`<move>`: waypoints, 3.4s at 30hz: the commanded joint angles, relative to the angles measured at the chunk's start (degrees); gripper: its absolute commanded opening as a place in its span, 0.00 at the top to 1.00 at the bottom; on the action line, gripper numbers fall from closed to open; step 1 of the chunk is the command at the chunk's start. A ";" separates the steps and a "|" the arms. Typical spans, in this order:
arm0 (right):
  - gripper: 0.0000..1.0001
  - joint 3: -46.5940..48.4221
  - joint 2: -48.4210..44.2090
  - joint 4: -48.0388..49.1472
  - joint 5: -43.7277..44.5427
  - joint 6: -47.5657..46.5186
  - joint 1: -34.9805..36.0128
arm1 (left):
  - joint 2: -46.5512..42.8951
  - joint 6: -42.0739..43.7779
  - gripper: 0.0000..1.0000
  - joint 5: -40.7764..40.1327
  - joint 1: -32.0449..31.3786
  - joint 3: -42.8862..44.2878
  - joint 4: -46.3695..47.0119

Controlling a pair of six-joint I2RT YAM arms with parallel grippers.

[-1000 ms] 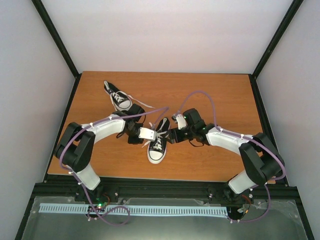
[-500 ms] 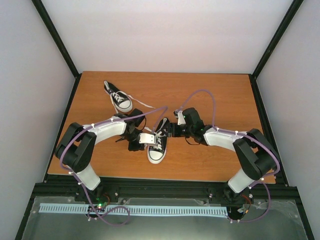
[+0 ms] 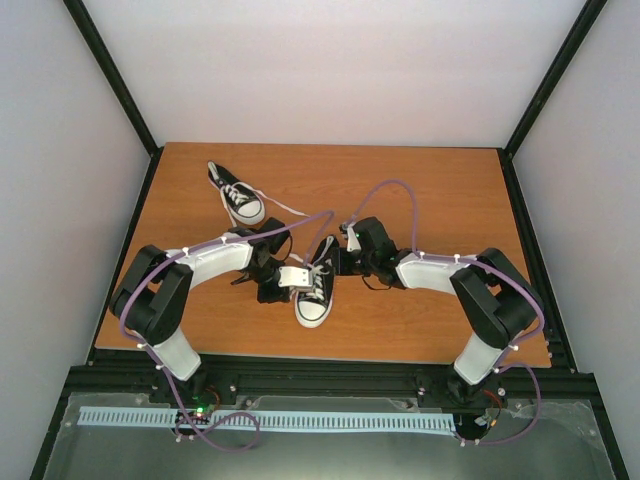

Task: Tie the shoes

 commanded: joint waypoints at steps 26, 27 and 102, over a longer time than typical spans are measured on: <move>0.97 1.42 -2.49 2.19 0.17 0.84 0.38 | 3.40 -9.54 0.76 6.44 -2.48 12.20 12.86; 0.97 1.40 -2.59 2.12 0.27 0.76 0.36 | 3.59 -9.68 0.77 7.09 -2.51 12.17 13.07; 0.54 1.84 -12.02 -13.21 6.79 -7.59 -4.04 | -0.99 10.83 0.74 12.34 6.02 14.33 -10.23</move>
